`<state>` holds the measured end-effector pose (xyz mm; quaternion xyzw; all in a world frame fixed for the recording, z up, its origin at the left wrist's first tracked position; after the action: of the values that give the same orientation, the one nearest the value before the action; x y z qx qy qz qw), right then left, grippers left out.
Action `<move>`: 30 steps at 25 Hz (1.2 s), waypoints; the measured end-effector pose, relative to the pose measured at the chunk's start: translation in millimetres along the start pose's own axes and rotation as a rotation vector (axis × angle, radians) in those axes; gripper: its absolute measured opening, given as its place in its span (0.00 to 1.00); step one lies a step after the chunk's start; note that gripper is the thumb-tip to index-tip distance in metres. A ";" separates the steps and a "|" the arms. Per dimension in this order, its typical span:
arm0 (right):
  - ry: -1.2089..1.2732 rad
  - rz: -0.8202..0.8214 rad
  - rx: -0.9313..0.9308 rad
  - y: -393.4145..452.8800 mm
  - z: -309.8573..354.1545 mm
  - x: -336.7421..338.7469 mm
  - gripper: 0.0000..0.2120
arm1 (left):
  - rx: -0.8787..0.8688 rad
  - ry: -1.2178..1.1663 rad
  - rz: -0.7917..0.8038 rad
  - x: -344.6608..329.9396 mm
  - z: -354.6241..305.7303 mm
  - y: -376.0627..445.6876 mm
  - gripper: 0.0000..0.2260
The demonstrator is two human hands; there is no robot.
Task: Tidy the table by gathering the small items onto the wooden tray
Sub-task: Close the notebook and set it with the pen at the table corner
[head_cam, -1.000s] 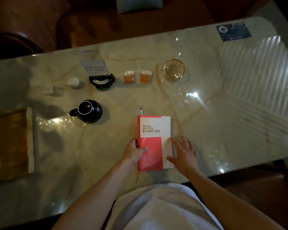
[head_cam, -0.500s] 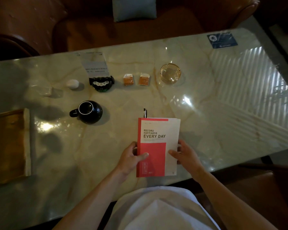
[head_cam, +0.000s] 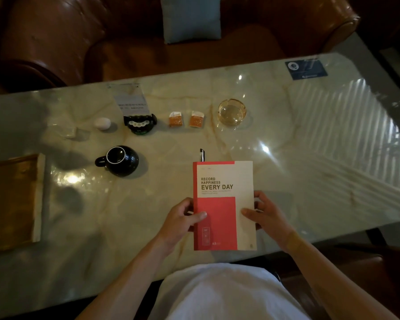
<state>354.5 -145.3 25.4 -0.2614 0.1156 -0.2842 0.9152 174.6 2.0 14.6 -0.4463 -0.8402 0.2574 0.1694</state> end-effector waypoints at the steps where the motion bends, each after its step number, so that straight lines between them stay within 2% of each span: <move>1: -0.006 0.009 0.005 0.4 3.6 8.6 0.12 | -0.008 0.001 -0.011 -7.2 -4.1 0.1 0.10; 5: -0.058 0.059 0.017 -1.1 13.5 52.0 0.12 | -0.003 0.000 -0.052 -49.7 -15.4 6.5 0.10; 13: -0.002 0.071 -0.002 -1.0 14.3 161.7 0.12 | 0.031 0.047 -0.104 -150.7 -51.2 31.0 0.10; 19: -0.004 0.079 0.017 -0.1 24.7 224.1 0.12 | 0.033 -0.005 -0.173 -209.3 -70.3 48.4 0.09; 23: -0.006 0.049 0.025 -1.8 33.4 247.9 0.12 | 0.027 -0.022 -0.177 -230.8 -78.4 56.9 0.08; 30: -0.006 -0.020 0.005 -7.8 32.9 258.3 0.12 | -0.024 0.059 -0.152 -232.8 -93.1 73.5 0.14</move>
<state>572.5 -287.2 40.9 -0.2611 0.1097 -0.2930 0.9132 397.9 -132.2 34.3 -0.3905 -0.8693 0.2205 0.2077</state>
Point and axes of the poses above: each hand's wrist, its own y-axis towards the middle knuckle, its own x-axis out of the back of the hand, z = x × y, the point moved 8 cm from there along y, towards the middle knuckle, and after that the axes turned 10 degrees about y, right-handed, at the moved point
